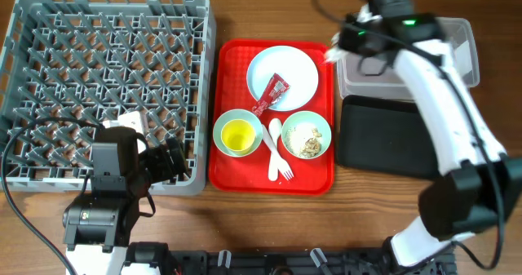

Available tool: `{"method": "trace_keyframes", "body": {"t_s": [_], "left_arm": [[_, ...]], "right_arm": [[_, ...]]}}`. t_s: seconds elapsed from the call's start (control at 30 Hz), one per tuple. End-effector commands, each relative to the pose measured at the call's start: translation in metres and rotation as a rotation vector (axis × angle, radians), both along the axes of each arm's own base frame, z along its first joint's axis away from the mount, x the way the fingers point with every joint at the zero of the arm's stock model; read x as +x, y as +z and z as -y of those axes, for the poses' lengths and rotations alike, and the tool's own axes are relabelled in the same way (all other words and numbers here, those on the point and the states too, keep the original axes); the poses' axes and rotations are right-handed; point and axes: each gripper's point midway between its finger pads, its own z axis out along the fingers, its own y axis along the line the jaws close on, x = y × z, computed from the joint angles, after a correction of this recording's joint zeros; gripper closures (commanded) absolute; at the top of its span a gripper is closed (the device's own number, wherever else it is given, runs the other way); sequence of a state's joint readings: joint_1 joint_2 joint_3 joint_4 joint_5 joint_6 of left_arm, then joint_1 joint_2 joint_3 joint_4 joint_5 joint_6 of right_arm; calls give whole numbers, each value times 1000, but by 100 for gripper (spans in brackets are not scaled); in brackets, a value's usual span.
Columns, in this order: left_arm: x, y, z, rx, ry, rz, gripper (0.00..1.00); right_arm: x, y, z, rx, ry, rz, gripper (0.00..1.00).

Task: Sort waste into correct bins and load items into the dishwasher rack
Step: 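Carry the tissue with the right gripper and drop it in the clear bin, then grasp the red wrapper on the white plate with the right gripper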

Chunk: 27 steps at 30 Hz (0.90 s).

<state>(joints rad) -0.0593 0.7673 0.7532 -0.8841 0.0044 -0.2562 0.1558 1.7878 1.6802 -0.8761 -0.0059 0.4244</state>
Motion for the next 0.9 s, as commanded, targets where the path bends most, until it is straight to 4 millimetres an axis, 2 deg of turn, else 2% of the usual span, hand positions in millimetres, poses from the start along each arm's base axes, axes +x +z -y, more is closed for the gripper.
{"method": "trace_keyframes", "body": {"t_s": [0.0, 0.07, 0.13, 0.17, 0.23, 0.33, 0.5, 0.57, 0.67, 0.8, 0.87], "left_arm": [[3, 8, 0, 11, -5, 22, 0], [3, 8, 0, 11, -5, 22, 0], [3, 8, -1, 12, -5, 23, 0], [3, 8, 0, 12, -6, 22, 0], [3, 8, 0, 12, -6, 22, 0], [3, 8, 0, 11, -5, 22, 0], [3, 8, 0, 11, -5, 22, 0], [3, 8, 0, 11, -5, 22, 0], [3, 8, 0, 11, -5, 22, 0], [3, 8, 0, 11, -5, 22, 0], [2, 8, 0, 10, -6, 22, 0]], "right_arm": [[2, -20, 38, -51, -78, -47, 82], [1, -30, 48, -49, -104, -71, 60], [1, -34, 52, -42, -112, -78, 31], [2, -34, 52, -42, -112, -75, 26], [6, -29, 45, -28, -58, -51, 26], [4, -14, 17, 73, 58, -22, 27], [-17, 4, -42, 163, 203, -20, 27], [-26, -1, -67, 155, 201, -47, 25], [-37, -15, -95, 113, 170, -78, 22], [-52, -42, -138, 76, 141, -125, 21], [-56, -56, -151, 59, 129, -145, 21]]}}
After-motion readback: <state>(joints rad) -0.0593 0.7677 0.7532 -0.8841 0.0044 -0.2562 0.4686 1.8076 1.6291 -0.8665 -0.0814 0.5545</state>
